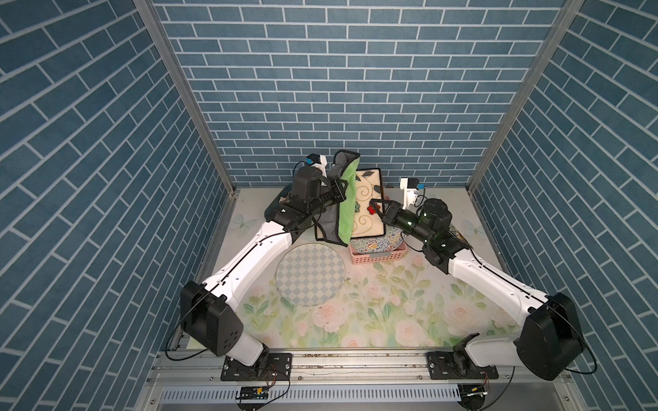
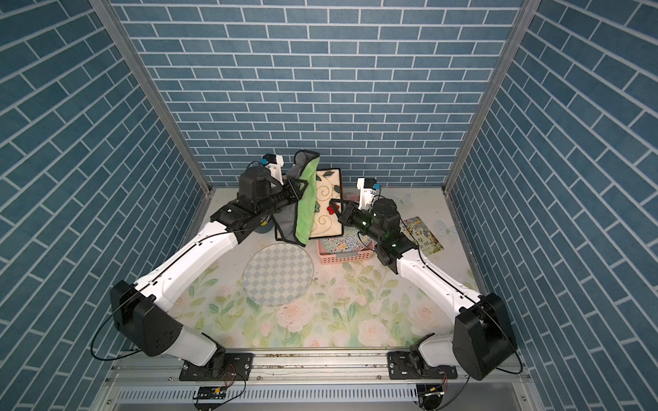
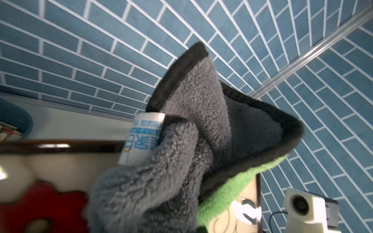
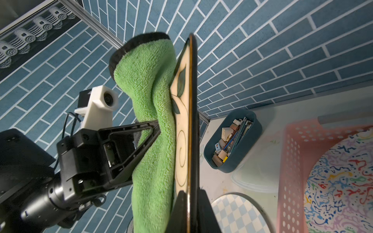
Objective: Wipe the wet plate dry
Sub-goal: Wipe the plate with towel.
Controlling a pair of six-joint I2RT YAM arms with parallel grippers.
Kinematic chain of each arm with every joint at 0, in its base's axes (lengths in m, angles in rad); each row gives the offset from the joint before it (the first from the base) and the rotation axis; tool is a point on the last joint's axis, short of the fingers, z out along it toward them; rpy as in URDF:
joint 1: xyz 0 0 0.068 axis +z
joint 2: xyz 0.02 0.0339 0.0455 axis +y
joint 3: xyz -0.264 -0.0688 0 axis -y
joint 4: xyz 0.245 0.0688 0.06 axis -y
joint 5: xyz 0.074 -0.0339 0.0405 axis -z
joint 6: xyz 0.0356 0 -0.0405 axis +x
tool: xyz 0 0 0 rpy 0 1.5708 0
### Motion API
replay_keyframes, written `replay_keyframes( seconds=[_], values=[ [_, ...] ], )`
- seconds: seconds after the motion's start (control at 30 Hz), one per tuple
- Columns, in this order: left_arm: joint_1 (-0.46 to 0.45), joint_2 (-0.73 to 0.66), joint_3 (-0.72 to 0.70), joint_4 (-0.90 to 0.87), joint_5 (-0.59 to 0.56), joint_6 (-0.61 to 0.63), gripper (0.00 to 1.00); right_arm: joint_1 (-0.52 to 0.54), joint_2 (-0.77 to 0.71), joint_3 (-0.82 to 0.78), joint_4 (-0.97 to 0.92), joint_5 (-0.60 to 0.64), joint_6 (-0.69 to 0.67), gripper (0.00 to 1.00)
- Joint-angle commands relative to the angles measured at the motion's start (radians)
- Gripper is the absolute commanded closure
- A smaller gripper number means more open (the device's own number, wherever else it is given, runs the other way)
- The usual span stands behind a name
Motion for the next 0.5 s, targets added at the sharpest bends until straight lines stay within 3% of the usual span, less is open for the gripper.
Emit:
replay_keyframes(
  seconds=[0.0, 0.1, 0.23, 0.3, 0.37, 0.47],
  values=[
    [0.082, -0.024, -0.024, -0.05, -0.046, 0.023, 1.0, 0.002, -0.147, 0.063, 0.316, -0.111, 0.017, 1.0],
    [0.0, 0.016, 0.007, 0.001, 0.073, 0.066, 1.0, 0.048, -0.115, 0.08, 0.318, -0.137, -0.017, 1.0],
    [-0.16, 0.118, 0.124, -0.059, 0.055, 0.121, 1.0, 0.09, -0.06, 0.127, 0.331, -0.16, -0.043, 1.0],
    [-0.149, 0.12, 0.14, -0.096, 0.006, 0.11, 1.0, 0.074, -0.078, 0.117, 0.337, -0.13, -0.038, 1.0],
    [-0.078, 0.074, 0.091, -0.085, -0.032, 0.067, 1.0, 0.034, -0.116, 0.089, 0.33, -0.092, -0.024, 1.0],
    [0.034, -0.023, -0.026, 0.004, 0.002, 0.004, 1.0, -0.012, -0.169, 0.038, 0.329, -0.062, 0.003, 1.0]
  ],
)
